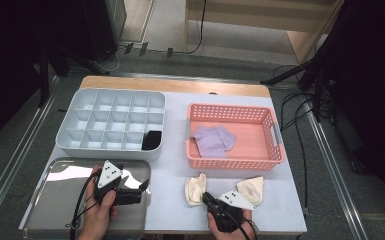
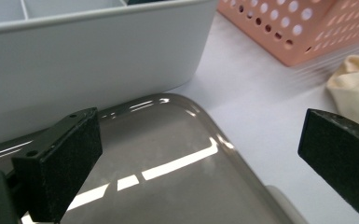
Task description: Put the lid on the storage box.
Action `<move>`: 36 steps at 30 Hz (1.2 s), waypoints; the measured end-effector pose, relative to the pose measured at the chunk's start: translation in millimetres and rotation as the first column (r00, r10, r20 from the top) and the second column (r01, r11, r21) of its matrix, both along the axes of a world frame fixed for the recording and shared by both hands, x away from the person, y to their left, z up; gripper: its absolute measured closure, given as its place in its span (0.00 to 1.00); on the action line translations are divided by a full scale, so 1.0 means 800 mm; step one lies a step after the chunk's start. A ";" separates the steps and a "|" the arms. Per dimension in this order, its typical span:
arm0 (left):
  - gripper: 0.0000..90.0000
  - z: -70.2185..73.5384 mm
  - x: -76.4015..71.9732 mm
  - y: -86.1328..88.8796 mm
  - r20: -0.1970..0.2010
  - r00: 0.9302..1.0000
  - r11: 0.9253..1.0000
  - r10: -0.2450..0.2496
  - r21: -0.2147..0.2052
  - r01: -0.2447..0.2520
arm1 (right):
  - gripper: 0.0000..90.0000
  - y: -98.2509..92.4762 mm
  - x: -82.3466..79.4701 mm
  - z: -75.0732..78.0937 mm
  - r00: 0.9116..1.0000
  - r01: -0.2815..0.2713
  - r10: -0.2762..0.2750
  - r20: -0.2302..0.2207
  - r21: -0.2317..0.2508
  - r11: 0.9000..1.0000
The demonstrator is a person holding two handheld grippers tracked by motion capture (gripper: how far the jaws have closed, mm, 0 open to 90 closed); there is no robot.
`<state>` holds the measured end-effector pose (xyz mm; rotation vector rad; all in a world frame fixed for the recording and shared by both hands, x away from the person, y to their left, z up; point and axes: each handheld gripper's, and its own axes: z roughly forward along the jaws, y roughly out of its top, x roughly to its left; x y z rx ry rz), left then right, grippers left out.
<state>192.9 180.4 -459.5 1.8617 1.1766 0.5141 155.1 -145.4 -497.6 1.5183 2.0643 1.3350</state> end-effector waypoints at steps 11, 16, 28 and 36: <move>0.00 0.009 -0.002 -0.034 -0.027 0.992 0.990 -0.125 -0.072 0.123 | 0.97 0.013 0.017 0.002 0.998 0.055 -0.055 -0.006 -0.024 0.998; 0.01 0.009 0.004 -0.046 -0.061 0.987 0.983 -0.152 -0.117 0.144 | 0.98 0.028 0.021 0.003 0.996 0.088 -0.088 -0.008 -0.002 0.996; 0.18 0.003 0.000 -0.082 -0.054 0.988 0.989 -0.144 -0.030 0.143 | 0.87 0.037 0.003 0.019 0.993 0.021 -0.020 0.116 -0.005 1.000; 0.52 0.003 -0.002 -0.084 -0.092 0.981 0.979 -0.171 -0.124 0.160 | 0.79 0.053 0.001 0.006 0.995 -0.074 0.078 0.070 -0.051 0.996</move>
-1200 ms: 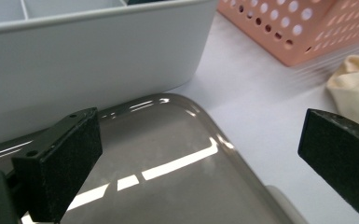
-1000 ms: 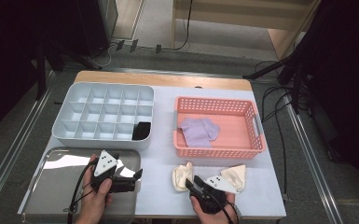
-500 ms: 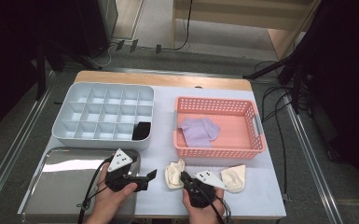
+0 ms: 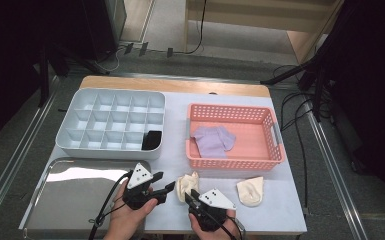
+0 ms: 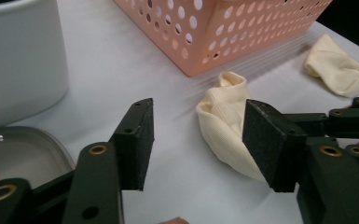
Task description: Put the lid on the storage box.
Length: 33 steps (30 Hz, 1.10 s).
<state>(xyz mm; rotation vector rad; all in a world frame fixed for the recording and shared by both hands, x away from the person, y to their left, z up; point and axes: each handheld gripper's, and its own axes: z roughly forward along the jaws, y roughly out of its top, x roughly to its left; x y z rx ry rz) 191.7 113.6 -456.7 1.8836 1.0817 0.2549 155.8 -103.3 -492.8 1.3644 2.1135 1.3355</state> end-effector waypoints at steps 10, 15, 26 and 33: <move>0.69 -0.012 0.003 -0.014 -0.057 0.997 0.999 -0.044 0.012 0.045 | 0.76 0.016 0.000 -0.006 0.999 -0.008 0.011 0.037 -0.080 0.997; 0.64 -0.010 0.002 -0.016 -0.076 0.995 0.997 -0.071 -0.042 0.068 | 0.92 0.014 0.003 -0.007 0.999 0.019 -0.015 0.040 -0.085 0.996; 0.84 -0.020 0.009 -0.023 -0.130 0.989 0.997 -0.063 0.036 0.069 | 0.95 -0.013 0.006 -0.003 0.998 0.062 -0.061 -0.008 0.116 0.991; 0.96 -0.022 0.010 -0.024 -0.149 0.986 0.995 -0.072 0.057 0.081 | 0.95 -0.053 -0.003 0.002 0.983 0.180 -0.182 0.005 0.110 0.978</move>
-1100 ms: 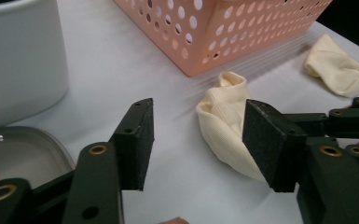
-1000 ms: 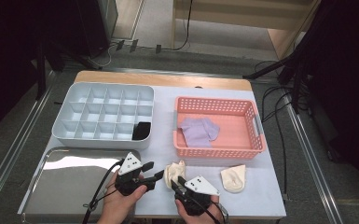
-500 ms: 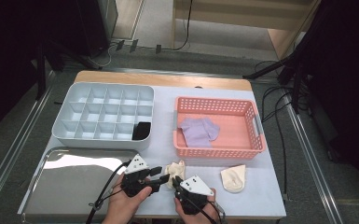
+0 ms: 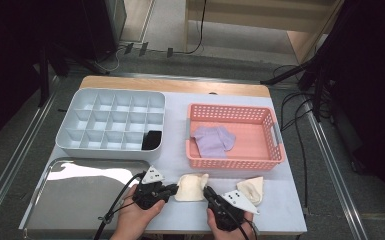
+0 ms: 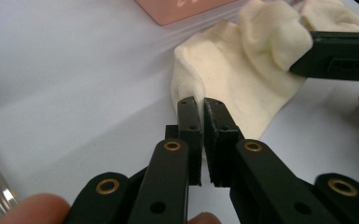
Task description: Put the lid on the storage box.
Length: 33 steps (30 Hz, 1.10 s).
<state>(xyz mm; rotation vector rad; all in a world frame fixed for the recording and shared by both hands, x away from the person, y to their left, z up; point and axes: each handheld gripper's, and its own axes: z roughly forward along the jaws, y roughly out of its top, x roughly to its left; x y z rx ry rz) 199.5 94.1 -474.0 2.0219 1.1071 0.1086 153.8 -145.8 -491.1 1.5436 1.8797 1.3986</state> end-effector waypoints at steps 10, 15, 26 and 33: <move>0.86 0.001 0.000 0.004 -0.004 1.000 1.000 -0.024 -0.016 0.024 | 0.84 -0.043 -0.004 -0.003 0.993 0.111 -0.112 -0.047 -0.030 0.993; 0.66 0.008 0.004 0.007 0.022 1.000 0.997 0.000 -0.075 0.002 | 0.76 -0.052 0.001 0.008 0.996 0.091 -0.091 -0.003 0.023 0.996; 0.94 0.003 0.016 0.003 -0.014 1.000 0.999 0.006 -0.044 -0.006 | 0.87 -0.029 0.029 -0.005 0.994 0.005 -0.017 -0.109 -0.105 0.994; 0.99 0.001 0.017 0.009 -0.024 1.000 0.998 0.001 -0.056 -0.002 | 1.00 -0.042 0.031 -0.005 0.994 0.036 -0.049 -0.095 -0.132 0.991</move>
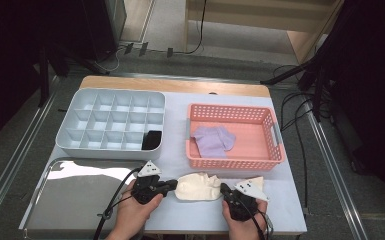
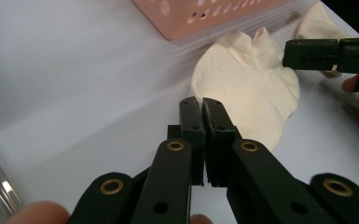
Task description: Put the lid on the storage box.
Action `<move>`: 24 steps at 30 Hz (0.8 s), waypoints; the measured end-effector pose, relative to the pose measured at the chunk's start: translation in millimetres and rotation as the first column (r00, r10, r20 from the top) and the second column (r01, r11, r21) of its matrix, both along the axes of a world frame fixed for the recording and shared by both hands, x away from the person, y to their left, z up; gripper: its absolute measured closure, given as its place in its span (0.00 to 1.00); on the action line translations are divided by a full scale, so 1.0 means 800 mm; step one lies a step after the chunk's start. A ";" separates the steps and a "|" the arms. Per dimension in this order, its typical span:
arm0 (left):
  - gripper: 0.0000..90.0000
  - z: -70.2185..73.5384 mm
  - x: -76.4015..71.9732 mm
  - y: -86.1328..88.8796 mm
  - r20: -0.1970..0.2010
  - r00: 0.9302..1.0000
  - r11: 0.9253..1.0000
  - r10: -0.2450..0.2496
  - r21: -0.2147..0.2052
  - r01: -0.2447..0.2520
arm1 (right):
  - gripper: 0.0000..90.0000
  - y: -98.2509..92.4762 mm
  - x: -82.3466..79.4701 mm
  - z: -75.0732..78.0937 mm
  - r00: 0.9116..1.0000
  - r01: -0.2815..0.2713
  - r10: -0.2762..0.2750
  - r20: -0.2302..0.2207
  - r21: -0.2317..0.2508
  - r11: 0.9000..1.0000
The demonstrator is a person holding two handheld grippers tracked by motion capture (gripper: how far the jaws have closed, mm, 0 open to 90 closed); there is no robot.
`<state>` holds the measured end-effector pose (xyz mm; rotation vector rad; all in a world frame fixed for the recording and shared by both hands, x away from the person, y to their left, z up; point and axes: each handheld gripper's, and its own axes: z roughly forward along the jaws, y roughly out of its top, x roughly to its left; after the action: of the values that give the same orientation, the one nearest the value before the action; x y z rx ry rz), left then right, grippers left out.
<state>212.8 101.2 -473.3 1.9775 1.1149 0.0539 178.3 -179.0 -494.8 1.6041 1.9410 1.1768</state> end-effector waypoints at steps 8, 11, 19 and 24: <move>0.72 -0.005 0.004 0.007 -0.058 0.998 0.998 0.016 -0.054 -0.019 | 0.74 0.001 0.007 -0.001 0.999 -0.051 0.051 0.004 0.037 0.998; 0.83 -0.005 0.003 0.007 -0.054 0.998 0.999 0.015 -0.036 -0.017 | 0.86 0.007 0.008 -0.003 0.998 -0.062 0.062 0.000 0.014 0.998; 0.99 -0.001 0.000 0.011 -0.026 1.000 1.000 0.014 -0.021 -0.014 | 0.99 0.006 0.007 -0.003 0.999 -0.035 0.035 0.005 -0.006 0.999; 0.74 0.002 -0.002 0.013 -0.004 1.000 0.999 0.010 -0.049 -0.010 | 0.84 -0.006 0.001 0.002 0.997 -0.071 0.070 0.028 0.035 0.997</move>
<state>211.6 111.7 -471.6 1.9291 1.1181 0.0281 179.3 -183.7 -493.0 1.5408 1.9847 1.2616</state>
